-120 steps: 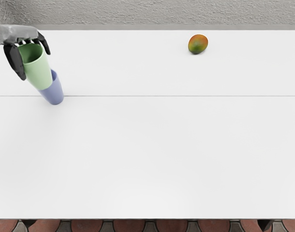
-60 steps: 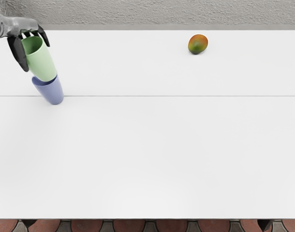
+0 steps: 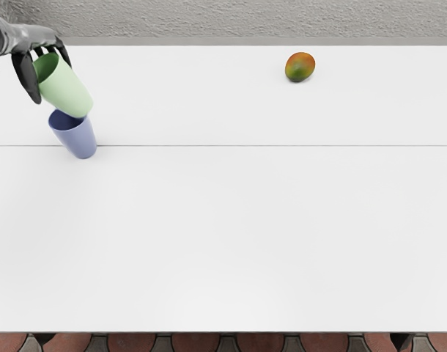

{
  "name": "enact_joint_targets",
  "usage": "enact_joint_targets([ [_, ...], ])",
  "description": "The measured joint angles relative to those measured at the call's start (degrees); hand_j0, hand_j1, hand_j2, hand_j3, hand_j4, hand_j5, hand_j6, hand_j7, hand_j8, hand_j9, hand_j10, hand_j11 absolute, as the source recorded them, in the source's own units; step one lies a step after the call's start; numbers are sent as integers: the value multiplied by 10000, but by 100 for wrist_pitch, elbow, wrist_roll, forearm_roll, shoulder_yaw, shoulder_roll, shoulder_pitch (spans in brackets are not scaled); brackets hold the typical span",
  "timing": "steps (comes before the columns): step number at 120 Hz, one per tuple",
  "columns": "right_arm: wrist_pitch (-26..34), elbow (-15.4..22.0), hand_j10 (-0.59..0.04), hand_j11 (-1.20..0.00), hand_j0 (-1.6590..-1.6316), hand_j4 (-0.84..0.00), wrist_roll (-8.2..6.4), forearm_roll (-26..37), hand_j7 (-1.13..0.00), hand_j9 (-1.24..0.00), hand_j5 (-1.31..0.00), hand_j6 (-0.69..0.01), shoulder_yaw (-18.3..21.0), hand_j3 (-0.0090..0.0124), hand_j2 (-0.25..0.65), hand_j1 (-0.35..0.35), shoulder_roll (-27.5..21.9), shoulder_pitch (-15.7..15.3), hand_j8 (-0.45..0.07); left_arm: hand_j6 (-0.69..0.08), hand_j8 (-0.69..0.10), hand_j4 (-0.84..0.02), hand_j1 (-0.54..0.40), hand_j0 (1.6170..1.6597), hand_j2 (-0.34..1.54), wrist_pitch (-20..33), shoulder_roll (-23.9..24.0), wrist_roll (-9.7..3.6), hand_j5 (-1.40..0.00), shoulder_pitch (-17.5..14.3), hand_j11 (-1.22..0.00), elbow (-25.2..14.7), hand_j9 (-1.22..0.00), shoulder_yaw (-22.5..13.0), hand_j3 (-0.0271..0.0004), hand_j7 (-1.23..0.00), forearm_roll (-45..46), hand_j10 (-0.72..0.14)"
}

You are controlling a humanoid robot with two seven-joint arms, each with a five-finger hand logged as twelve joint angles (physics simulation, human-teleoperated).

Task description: Pick up cup and place in cup with left hand

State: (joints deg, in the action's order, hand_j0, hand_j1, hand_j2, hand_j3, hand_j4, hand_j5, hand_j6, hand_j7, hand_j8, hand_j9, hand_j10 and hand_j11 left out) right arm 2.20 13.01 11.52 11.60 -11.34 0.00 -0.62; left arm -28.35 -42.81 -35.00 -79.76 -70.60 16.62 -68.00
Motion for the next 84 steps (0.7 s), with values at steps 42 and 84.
enact_joint_targets([
  [42, -2, 0, -313, -408, -16581, -314, -13, 0, -408, -408, -408, -314, 6, 0, -64, -3113, 0, 4, -314, -3481, -3839, -4003, -958, 16569, 670, -26, 9, 0, -5435, -321, -5373, 210, -5373, -551, 0, -5346, -2, -4073],
  [84, -3, 0, -317, -412, -16581, -317, -19, 0, -412, -412, -412, -317, 15, 0, -64, -3110, 0, 5, -317, -3444, -3852, -4167, -1038, 16570, 653, 51, 291, 0, -5621, -452, -5553, 287, -5551, -627, 0, -5593, 8, -4213],
])
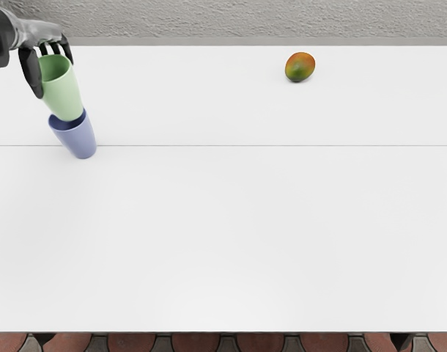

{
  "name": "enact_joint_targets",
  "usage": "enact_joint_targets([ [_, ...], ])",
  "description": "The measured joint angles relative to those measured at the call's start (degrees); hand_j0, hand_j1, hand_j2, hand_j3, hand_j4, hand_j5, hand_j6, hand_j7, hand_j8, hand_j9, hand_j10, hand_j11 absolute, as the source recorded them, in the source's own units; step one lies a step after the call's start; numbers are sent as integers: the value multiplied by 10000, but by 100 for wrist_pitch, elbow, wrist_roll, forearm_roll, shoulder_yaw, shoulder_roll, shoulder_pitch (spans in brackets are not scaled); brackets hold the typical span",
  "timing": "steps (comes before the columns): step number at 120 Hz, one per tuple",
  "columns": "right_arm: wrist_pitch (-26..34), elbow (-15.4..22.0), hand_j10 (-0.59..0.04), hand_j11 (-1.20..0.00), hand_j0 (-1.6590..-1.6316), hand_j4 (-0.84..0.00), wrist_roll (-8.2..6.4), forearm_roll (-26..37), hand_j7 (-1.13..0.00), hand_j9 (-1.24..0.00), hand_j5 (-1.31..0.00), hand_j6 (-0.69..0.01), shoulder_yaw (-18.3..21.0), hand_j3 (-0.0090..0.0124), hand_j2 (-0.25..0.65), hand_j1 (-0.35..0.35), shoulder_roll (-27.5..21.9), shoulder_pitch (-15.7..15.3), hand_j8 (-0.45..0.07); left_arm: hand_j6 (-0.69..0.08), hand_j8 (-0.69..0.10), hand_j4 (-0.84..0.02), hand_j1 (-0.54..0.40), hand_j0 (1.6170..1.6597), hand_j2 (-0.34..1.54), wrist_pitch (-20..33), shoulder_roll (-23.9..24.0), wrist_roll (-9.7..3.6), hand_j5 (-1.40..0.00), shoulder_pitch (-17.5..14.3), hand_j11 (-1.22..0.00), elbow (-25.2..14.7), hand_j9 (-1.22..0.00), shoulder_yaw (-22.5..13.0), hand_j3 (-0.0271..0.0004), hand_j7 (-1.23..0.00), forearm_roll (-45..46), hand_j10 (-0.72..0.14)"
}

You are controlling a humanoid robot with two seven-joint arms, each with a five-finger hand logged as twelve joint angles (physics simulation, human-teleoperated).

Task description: Pick up cup and place in cup with left hand

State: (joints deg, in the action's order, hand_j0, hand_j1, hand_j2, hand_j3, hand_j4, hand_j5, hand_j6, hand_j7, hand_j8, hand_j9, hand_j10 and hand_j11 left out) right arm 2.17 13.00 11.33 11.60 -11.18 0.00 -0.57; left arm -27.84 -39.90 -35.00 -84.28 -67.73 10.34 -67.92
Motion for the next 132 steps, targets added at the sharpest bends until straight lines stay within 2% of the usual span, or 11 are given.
enact_joint_targets([
  [26, 1, 0, -313, -408, -16581, -314, -1, 0, -408, -408, -408, -313, 2, 0, -64, -3114, 0, 3, -314, -3461, -3868, -4242, -924, 16565, 456, -8, 0, 0, -5628, 13, -5615, 57, -5610, -43, 0, -5631, -8, -4247],
  [40, 0, 0, -314, -409, -16581, -314, -1, 0, -409, -409, -409, -314, 1, 0, -64, -3113, 0, 4, -314, -3496, -3891, -4247, -1008, 16568, 691, -10, 0, 1, -5632, 23, -5612, 64, -5608, -86, 0, -5620, -9, -4257],
  [43, 0, 0, -314, -408, -16581, -314, 0, 0, -408, -408, -408, -314, 1, 0, -64, -3113, 0, 4, -314, -3639, -4000, -4275, -779, 16569, 1055, -4, 0, 1, -5604, 22, -5615, 66, -5605, -92, 0, -5607, -3, -4261],
  [58, -2, 0, -314, -408, -16581, -314, -5, 0, -408, -408, -408, -314, 2, 0, -64, -3113, 0, 4, -314, -3780, -4086, -4284, -1034, 16573, 1246, -4, 223, 1, -5582, 18, -5606, 145, -5599, -113, 0, -5580, -8, -4274],
  [132, -1, 0, -315, -409, -16581, -315, -7, 2, -409, -409, -409, -315, 2, 0, -64, -3112, 0, 3, -315, -3768, -4110, -4268, -1308, 16579, 1772, 16, 262, 1, -5609, 30, -5600, 288, -5594, -139, 0, -5584, 24, -4270],
])
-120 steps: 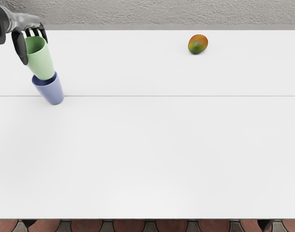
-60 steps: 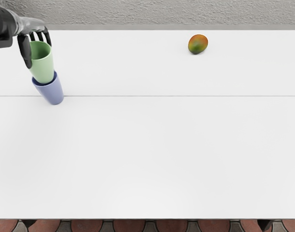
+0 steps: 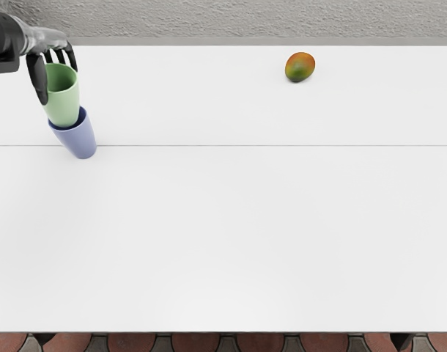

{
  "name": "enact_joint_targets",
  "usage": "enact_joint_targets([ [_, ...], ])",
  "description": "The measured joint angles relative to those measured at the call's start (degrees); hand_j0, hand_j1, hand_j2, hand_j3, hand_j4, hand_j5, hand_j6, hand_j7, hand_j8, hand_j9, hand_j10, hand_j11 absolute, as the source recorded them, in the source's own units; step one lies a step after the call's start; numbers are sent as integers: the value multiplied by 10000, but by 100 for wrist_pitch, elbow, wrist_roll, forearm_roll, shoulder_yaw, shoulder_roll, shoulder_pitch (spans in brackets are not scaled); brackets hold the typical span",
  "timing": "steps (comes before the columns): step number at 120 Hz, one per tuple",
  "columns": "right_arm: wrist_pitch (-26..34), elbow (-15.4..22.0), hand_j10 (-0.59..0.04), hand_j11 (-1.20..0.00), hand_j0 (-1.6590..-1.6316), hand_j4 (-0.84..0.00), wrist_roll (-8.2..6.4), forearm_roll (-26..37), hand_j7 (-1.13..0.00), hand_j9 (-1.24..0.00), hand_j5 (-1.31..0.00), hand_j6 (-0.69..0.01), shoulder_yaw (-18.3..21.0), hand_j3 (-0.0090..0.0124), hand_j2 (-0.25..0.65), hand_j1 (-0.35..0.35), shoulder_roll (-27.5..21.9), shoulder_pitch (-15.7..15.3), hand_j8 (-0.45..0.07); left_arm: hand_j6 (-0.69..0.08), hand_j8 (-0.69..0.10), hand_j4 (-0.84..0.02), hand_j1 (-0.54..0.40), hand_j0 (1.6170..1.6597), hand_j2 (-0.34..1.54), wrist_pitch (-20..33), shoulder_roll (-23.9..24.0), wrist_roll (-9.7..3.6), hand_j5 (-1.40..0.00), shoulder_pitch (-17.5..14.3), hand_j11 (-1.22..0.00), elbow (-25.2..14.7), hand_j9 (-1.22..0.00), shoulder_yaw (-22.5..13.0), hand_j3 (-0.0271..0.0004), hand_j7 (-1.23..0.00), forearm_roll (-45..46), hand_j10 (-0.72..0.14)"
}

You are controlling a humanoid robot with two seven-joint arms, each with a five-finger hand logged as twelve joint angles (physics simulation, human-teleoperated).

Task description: Pick up cup and place in cup with left hand

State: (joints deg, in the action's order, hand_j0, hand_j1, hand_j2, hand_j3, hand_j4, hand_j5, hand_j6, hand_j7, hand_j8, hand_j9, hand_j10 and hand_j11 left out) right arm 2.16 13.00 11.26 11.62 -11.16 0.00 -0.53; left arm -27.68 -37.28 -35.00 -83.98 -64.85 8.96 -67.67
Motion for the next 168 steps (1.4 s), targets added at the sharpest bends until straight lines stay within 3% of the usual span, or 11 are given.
enact_joint_targets([
  [49, 2, -2, -313, -407, -16581, -313, 4, -1, -407, -407, -407, -313, 0, 0, -64, -3115, 0, -8, -313, -3784, -4161, -4164, -1234, 16581, 1724, 7, 128, 0, -5448, 61, -5441, 93, -5435, 37, 0, -5434, 43, -4164],
  [63, 3, -1, -313, -407, -16581, -313, 6, -1, -407, -407, -407, -313, 0, 0, -64, -3114, 0, -8, -313, -2261, -2472, -2471, 703, 16580, 1004, 8, 195, 0, -3217, 84, -3211, 174, -3208, 39, 0, -3208, 45, -2470],
  [76, 2, -3, -314, -408, -16581, -314, 6, 0, -408, -408, -408, -314, 0, 0, -64, -3113, 0, -8, -314, -1351, -1474, -1470, 1856, 16580, 597, 3, 195, 0, -1895, 88, -1889, 207, -1888, 30, 0, -1889, 236, -1467],
  [88, 2, -2, -314, -409, -16581, -315, 7, -1, -409, -409, -409, -314, 0, 0, -64, -3113, 0, -8, -314, -852, -925, -919, 2494, 16580, 371, 0, 201, 0, -1163, 101, -1158, 183, -1158, 23, 0, -1159, 354, -914],
  [101, 3, -3, -313, -408, -16581, -314, 7, 0, -408, -408, -408, -314, -1, 0, -64, -3113, 0, -8, -313, -526, -567, -560, 2910, 16581, 225, 3, 514, 0, -687, 72, -681, 55, -682, 27, 0, -683, 405, -553],
  [117, 3, -4, -314, -408, -16581, -314, 3, 1, -408, -408, -408, -314, -1, 0, -64, -3113, 0, -8, -314, -294, -313, -306, 3191, 16581, 120, 199, 615, 0, -360, 75, -355, -536, -355, 51, 0, -357, 591, -300],
  [135, 1, -3, -313, -407, -16581, -313, 0, 3, -407, -407, -407, -313, -1, 0, -64, -3114, 0, -14, -313, -162, -169, -163, 3351, 16581, 62, 125, 17, 0, -175, 93, -170, -1662, -171, 69, 0, -173, 2604, -157],
  [143, 0, -2, -315, -408, -16581, -314, 0, 3, -408, -408, -408, -314, -1, 0, -64, -3114, 0, -16, -315, -125, -130, -123, 3388, 16581, 42, -112, -556, 0, -127, 194, -123, -2047, -124, 113, 0, -125, 3444, -118],
  [155, 1, 0, -316, -410, -16581, -316, 3, 1, -410, -410, -410, -316, -5, 0, -64, -3111, 0, -16, -316, -93, -94, -89, 3430, 16581, 26, -496, -1706, 0, -79, 431, -75, -2363, -76, 155, 0, -77, 4944, -83],
  [168, 2, 0, -315, -409, -16581, -315, 14, -1, -409, -409, -409, -315, -15, 0, -64, -3112, 0, -17, -315, -71, -71, -65, 3458, 16581, 16, -652, -2480, 0, -49, 892, -44, -2493, -45, 171, 0, -47, 5978, -61],
])
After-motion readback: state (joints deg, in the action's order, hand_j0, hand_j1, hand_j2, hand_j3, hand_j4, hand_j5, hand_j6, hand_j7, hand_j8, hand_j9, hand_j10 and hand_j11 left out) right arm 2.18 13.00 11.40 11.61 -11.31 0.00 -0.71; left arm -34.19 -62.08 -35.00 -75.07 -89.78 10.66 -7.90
